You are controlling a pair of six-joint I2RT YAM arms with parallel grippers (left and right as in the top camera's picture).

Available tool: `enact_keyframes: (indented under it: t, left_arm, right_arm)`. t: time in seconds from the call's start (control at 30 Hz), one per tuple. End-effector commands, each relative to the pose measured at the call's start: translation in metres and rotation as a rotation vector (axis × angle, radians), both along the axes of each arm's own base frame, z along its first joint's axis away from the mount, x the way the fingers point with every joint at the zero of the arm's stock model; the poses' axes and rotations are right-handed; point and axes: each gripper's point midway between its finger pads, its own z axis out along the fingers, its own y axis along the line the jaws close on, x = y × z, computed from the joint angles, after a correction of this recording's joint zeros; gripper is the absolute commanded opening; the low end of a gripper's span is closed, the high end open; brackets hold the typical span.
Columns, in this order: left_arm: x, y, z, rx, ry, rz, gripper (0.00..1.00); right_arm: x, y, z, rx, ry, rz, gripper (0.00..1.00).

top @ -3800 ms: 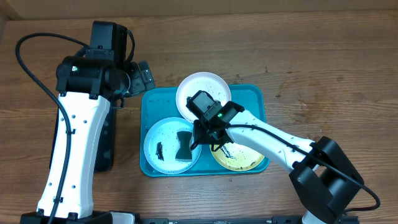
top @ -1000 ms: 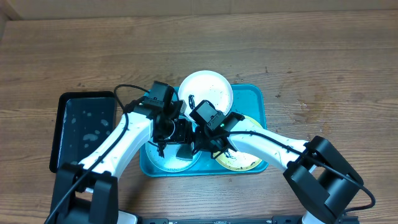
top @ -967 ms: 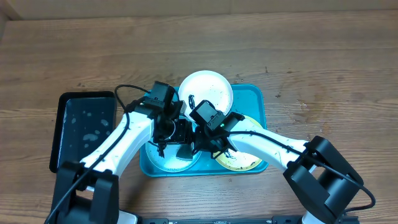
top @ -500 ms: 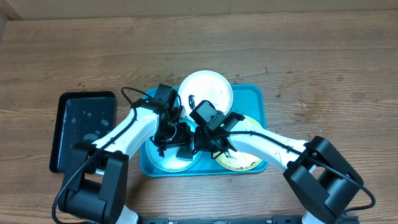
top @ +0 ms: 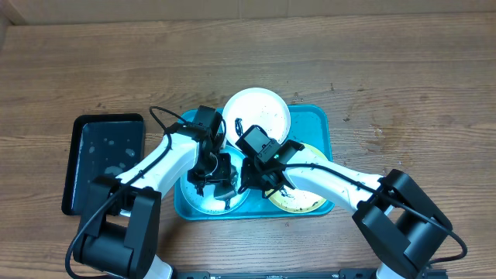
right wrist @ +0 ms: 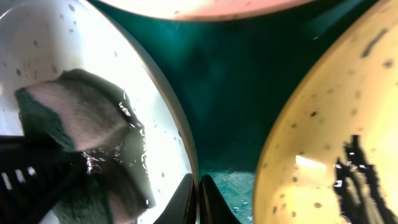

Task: Clean dirty plates on tray and stack at the side
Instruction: 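Scrub the light blue plate with the sponge in the left gripper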

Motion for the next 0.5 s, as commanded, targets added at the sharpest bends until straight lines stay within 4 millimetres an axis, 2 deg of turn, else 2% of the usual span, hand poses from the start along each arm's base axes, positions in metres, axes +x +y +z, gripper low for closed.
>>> enact_keyframes:
  t: [0.0,0.3,0.47]
  left_arm:
    - [0.004,0.056,-0.007,0.317,-0.04,0.082,0.04]
    - [0.002,0.11,0.01,0.641,-0.097,0.185,0.04]
    - [0.006,0.12,0.017,0.705,-0.127,0.193,0.04]
  right_arm:
    - [-0.002,-0.004,-0.004,-0.017,0.003,-0.002,0.04]
    - [-0.002,-0.005,-0.005,-0.021,0.006,-0.002,0.04]
    - [-0.003,-0.005,-0.005,-0.021,0.007,-0.002,0.04]
